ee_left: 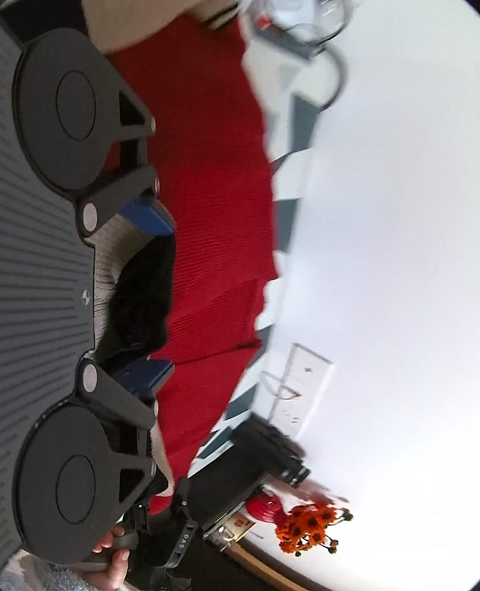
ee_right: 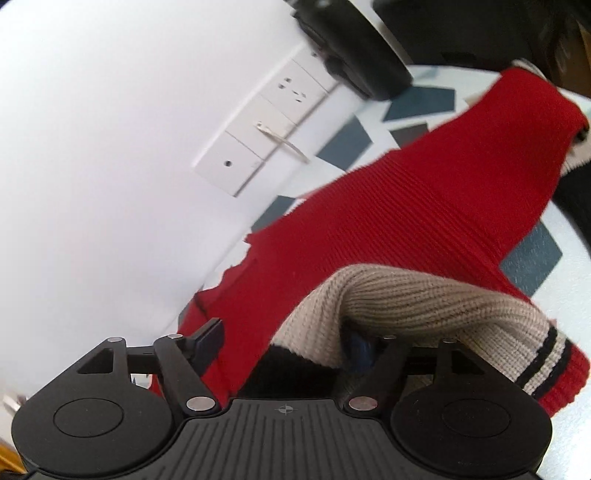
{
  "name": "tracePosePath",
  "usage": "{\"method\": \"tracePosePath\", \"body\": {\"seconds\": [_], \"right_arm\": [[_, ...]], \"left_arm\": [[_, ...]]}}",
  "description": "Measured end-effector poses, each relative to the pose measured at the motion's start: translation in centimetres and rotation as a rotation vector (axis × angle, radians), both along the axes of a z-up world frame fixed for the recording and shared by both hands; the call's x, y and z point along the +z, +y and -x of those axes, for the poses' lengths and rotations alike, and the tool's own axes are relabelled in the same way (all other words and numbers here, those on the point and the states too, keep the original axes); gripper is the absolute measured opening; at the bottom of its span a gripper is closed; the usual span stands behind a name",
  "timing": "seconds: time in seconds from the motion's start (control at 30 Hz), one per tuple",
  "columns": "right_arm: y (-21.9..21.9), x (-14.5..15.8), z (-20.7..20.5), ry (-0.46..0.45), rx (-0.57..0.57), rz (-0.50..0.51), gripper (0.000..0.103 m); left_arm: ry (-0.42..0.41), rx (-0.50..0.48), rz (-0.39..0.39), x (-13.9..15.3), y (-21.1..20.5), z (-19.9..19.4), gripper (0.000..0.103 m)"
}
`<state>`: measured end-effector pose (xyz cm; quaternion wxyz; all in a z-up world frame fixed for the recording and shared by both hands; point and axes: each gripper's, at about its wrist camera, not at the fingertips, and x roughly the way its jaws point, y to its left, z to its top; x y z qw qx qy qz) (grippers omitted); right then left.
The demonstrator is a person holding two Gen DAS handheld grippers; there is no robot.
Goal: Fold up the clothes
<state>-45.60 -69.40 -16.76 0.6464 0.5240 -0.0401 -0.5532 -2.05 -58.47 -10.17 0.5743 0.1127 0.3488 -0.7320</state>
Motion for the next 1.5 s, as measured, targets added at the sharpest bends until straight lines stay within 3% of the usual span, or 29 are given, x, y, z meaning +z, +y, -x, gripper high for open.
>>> {"method": "tracePosePath", "body": {"seconds": [0.17,0.23,0.37,0.5,0.6,0.67,0.73,0.87,1.03,1.2,1.27,1.3,1.33,1.37,1.4,1.43,1.5], "right_arm": [[1.1,1.9,1.7,0.046,0.004,0.078,0.073],[1.6,2.6,2.5,0.058,0.024,0.1,0.074],[3.3,3.0,2.4,0.167,0.115,0.101,0.079],[4.6,2.2,1.4,0.282,0.192,0.071,0.079],[4.7,1.7,0.7,0.352,0.207,0.053,0.079],[4.4,1.4,0.5,0.405,0.202,0.049,0.079],[4.1,0.8,0.3,0.461,0.18,0.036,0.082],[3.4,-0.8,0.2,0.569,0.137,0.0,0.085],[2.1,-3.2,0.0,0.587,0.112,-0.03,0.085],[1.7,-3.8,0.5,0.533,0.003,-0.046,0.069],[1.6,-3.5,0.5,0.53,-0.018,-0.038,0.07],[1.5,-3.3,0.2,0.545,-0.019,-0.019,0.072],[1.3,-3.0,-0.1,0.564,-0.019,0.001,0.075],[1.1,-2.7,-0.5,0.584,-0.019,0.02,0.083],[0.6,-2.5,-0.8,0.599,-0.021,0.031,0.085],[0.0,-2.3,-1.2,0.612,-0.023,0.04,0.085],[-1.4,-2.2,-1.9,0.638,-0.011,0.052,0.091]], "left_arm": [[-0.146,0.024,-0.023,-0.4,3.9,1.5,0.085],[-0.227,0.009,-0.048,-1.8,5.9,2.9,0.085],[-0.395,0.025,-0.087,-5.1,8.8,5.5,0.085],[-0.528,0.063,-0.059,-7.0,9.8,7.3,0.085],[-0.581,0.061,-0.029,-7.6,9.3,7.8,0.085],[-0.555,0.054,-0.021,-7.4,9.2,7.2,0.076],[-0.528,0.047,-0.014,-7.3,9.1,6.5,0.052],[-0.384,0.081,-0.04,-6.3,8.8,4.0,0.026],[-0.229,0.142,-0.062,-5.5,7.8,0.8,0.022],[-0.183,0.195,-0.053,-5.0,7.0,-0.3,0.02],[-0.158,0.195,-0.073,-5.1,6.4,-0.6,0.023],[-0.146,0.195,-0.083,-5.2,6.0,-0.7,0.031],[-0.134,0.194,-0.093,-5.3,5.7,-0.8,0.047],[-0.164,0.189,-0.098,-5.5,5.2,-0.5,0.057],[-0.196,0.183,-0.103,-5.8,4.7,-0.1,0.074],[-0.231,0.181,-0.094,-5.9,4.2,0.4,0.08],[-0.287,0.163,-0.083,-6.4,3.0,1.2,0.081]]}}
